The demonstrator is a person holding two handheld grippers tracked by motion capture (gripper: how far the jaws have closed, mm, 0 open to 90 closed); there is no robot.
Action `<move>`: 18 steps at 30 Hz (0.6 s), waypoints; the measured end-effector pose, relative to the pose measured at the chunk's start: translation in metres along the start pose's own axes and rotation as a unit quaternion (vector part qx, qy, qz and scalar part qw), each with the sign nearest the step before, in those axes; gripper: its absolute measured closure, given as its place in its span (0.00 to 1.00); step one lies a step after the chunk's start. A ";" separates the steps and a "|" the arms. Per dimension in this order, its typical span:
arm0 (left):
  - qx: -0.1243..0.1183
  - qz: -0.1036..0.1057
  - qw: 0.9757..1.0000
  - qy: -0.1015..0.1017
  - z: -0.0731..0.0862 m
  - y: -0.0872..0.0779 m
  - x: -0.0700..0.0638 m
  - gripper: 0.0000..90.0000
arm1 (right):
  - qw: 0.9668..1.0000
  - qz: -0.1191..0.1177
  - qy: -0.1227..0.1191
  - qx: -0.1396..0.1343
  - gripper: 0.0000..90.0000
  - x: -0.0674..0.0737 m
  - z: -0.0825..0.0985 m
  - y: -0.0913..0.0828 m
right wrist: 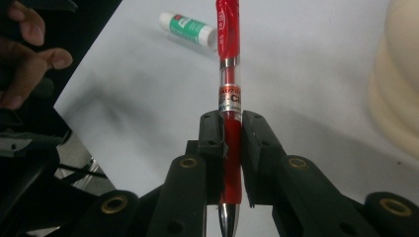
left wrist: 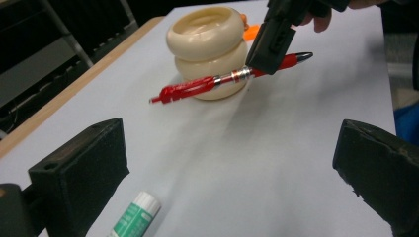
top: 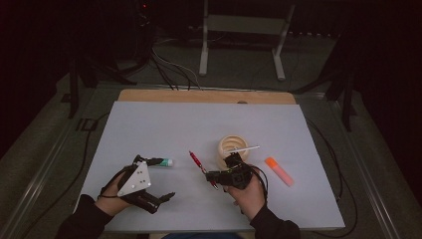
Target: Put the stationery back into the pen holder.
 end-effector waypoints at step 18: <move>0.082 0.065 0.985 0.138 -0.009 0.024 -0.007 0.18 | 0.999 -0.040 0.007 0.027 0.89 0.010 0.012 0.004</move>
Point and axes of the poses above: each handheld gripper's, and its own axes: y roughly forward along the jaws, z roughly out of its underside, x roughly to its left, the point moved 10 cm from there along y, roughly forward along the jaws, and after that the axes turned 4 degrees about -y, right-handed, at the moved point
